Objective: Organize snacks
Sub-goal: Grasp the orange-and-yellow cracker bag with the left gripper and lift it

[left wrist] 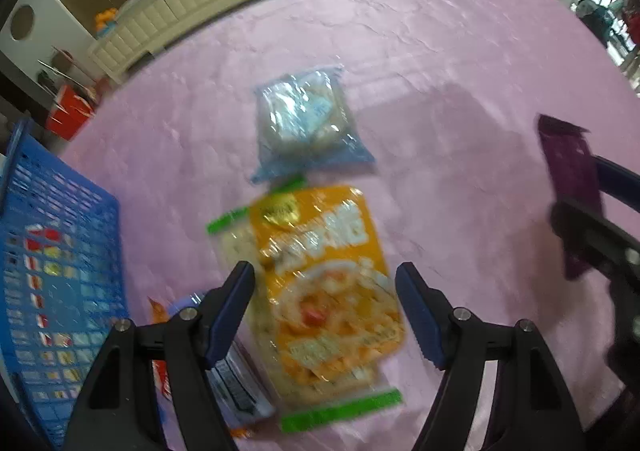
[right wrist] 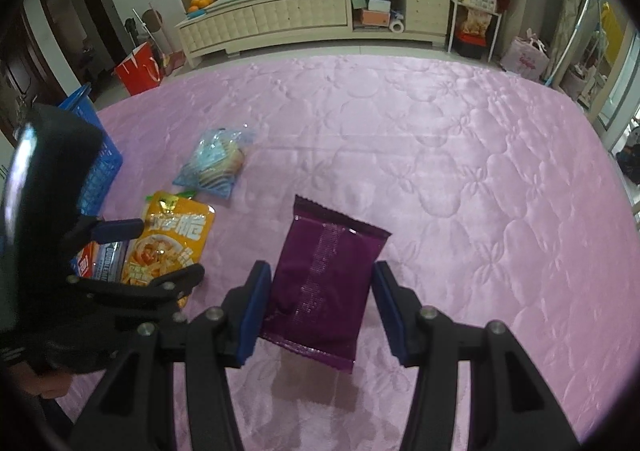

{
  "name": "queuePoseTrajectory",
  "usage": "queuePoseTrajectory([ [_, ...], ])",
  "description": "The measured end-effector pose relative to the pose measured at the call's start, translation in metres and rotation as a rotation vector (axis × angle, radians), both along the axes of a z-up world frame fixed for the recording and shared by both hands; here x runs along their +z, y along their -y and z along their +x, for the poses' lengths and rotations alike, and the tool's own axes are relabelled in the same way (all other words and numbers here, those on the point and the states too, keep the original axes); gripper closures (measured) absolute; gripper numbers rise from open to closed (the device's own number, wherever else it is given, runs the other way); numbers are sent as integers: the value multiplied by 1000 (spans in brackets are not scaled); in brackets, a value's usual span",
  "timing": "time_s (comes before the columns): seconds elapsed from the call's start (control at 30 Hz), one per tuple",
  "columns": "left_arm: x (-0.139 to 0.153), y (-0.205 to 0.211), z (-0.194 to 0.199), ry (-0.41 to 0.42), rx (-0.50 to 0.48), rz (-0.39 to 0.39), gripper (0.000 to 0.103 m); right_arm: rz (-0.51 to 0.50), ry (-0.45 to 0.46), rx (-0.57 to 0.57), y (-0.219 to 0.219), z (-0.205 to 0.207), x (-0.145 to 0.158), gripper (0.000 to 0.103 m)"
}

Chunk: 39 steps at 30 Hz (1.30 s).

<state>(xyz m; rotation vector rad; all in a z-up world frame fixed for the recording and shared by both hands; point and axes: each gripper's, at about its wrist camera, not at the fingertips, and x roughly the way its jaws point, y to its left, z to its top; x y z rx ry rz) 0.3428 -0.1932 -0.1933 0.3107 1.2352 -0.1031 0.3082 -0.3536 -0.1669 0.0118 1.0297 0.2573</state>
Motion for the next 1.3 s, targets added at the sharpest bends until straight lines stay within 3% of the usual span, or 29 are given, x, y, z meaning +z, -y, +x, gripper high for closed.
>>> queuePoseTrajectory([
  [0.2,-2,7,5,6,-10,-1,33,33,-17,-23,10,3,0,46],
  [0.27,-1,7,3,9,-15,-13,38,38,-24,-25,12,3,-1,46],
  [0.33,0,7,1,20,-37,3,50,34,-29,-21,11,3,-3,46],
  [0.37,3,9,-4,26,-36,18,62,33,-31,-18,11,3,-3,46],
  [0.47,8,11,-8,29,-40,35,69,30,-33,-15,10,2,-4,46],
  [0.7,17,2,-24,53,-49,-18,75,30,-38,-12,8,1,-7,46],
  [0.83,30,-6,-39,73,-51,-75,85,29,-38,0,4,0,-8,46],
  [1.03,49,-15,-55,110,-66,-110,87,34,-71,4,-3,-8,-13,46],
  [1.3,79,-30,-73,135,-86,-157,87,-25,7,12,-22,-32,27,46],
])
